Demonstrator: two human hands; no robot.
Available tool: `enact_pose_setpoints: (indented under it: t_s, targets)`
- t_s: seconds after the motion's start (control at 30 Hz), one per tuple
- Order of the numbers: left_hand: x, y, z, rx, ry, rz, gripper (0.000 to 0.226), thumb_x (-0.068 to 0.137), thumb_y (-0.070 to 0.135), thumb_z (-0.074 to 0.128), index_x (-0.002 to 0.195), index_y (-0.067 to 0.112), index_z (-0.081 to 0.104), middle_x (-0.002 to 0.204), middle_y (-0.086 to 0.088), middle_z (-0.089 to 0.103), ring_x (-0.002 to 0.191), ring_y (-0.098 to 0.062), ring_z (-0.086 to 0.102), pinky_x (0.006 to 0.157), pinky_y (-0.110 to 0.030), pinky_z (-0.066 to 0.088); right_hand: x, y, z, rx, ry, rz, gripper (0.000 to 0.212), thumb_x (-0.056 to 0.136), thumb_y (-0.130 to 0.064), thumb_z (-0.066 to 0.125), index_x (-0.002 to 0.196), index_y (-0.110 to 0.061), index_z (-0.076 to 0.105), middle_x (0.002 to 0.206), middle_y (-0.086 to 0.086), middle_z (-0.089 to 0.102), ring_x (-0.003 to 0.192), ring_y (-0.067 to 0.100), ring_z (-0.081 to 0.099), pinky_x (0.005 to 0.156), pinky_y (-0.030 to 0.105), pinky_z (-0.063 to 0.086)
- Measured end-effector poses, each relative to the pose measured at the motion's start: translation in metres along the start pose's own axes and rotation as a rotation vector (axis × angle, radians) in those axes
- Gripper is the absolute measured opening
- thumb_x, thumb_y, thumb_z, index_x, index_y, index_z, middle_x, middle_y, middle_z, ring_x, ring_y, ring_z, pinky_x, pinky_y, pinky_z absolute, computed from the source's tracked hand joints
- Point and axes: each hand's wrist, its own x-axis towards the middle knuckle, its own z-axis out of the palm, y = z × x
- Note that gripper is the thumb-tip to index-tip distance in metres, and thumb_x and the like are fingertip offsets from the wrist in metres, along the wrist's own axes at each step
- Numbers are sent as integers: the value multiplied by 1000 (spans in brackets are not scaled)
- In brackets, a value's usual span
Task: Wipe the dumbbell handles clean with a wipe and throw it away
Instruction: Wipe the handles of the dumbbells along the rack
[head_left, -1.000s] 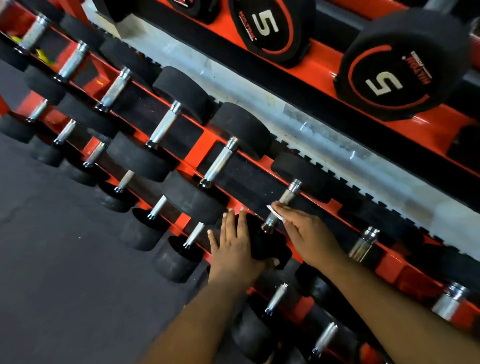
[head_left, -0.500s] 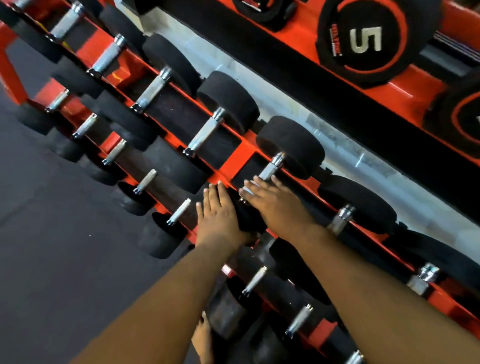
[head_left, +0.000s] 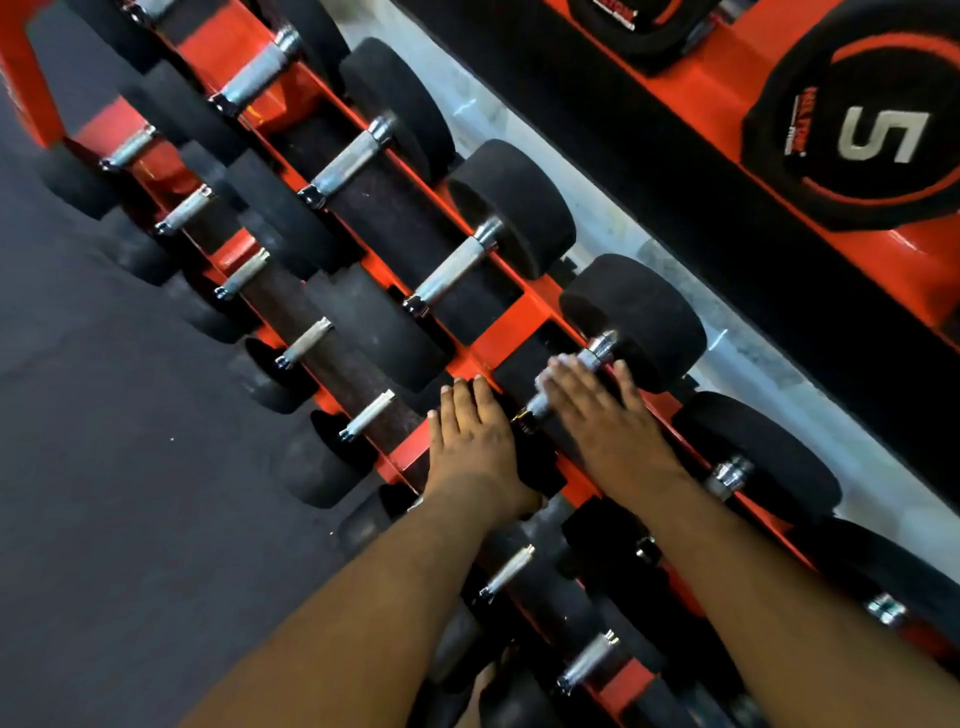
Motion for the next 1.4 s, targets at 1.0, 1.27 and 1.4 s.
enact_pose_setpoints:
  t_s: [1.0, 1.27, 1.4]
  targets:
    - [1, -1, -8, 47, -75, 18, 153, 67, 49, 90, 155, 6, -27, 165, -17, -26, 154, -33, -21, 126, -46, -9, -8, -4, 5, 153, 8, 218, 67, 99, -16, 22, 159, -5, -7, 167, 17, -10, 155, 32, -7, 122, 57, 10]
    - [-1, -2, -8, 50, -72, 6, 155, 65, 50, 92, 155, 7, -27, 166, -15, -25, 154, -31, -21, 127, -46, -6, 24, -3, -11, 126, -12, 257, 60, 97, -15, 48, 155, -13, 32, 162, 10, 30, 154, 27, 14, 114, 51, 19]
    - [-1, -2, -9, 39, -76, 13, 153, 67, 49, 91, 155, 7, -27, 166, -15, -26, 154, -31, -22, 127, -46, -6, -5, -12, -10, 156, -56, 208, 76, 95, -16, 40, 161, -14, 2, 169, 7, -2, 155, 23, -8, 120, 57, 0]
